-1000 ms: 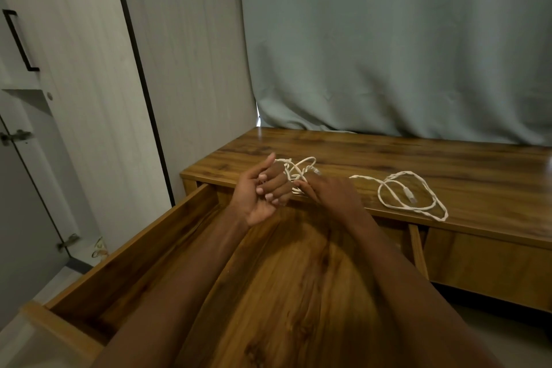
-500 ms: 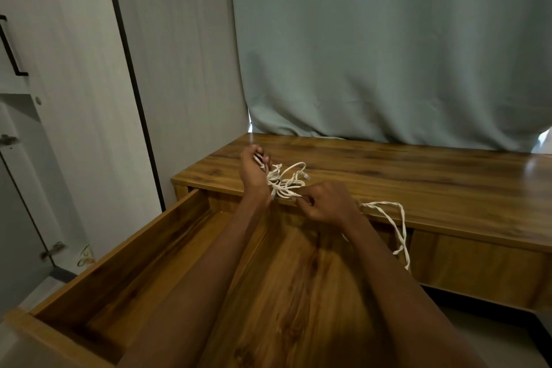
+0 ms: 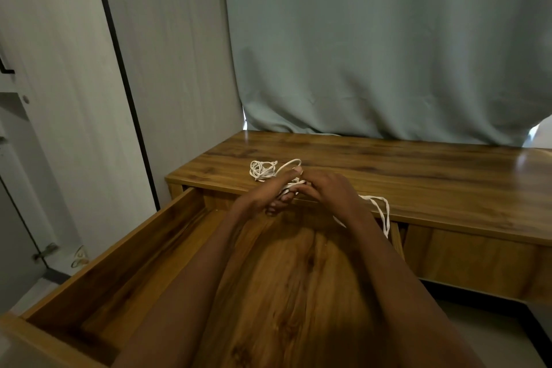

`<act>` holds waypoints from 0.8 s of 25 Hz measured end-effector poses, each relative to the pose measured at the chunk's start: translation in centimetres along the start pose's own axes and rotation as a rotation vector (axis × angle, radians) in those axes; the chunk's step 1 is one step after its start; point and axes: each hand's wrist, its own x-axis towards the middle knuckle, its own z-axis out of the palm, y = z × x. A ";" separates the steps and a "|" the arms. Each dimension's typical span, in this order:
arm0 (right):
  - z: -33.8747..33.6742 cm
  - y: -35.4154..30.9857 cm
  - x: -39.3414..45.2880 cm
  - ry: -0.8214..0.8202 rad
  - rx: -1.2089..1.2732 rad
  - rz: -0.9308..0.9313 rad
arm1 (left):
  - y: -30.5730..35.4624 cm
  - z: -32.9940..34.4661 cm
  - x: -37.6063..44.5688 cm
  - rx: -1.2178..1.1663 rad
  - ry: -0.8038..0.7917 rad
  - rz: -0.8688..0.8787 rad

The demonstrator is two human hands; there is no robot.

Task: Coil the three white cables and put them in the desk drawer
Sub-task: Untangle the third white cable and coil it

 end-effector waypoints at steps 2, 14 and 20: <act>-0.4 -0.1 0.2 -0.034 0.084 0.037 | 0.0 -0.6 -0.4 -0.174 -0.164 0.019; -2.5 0.7 -1.5 -0.168 0.175 0.256 | 1.9 -0.2 -0.9 -1.103 -0.458 0.427; -2.6 -1.4 -2.1 -0.298 0.124 0.198 | 5.3 1.3 -1.4 -1.363 0.131 0.715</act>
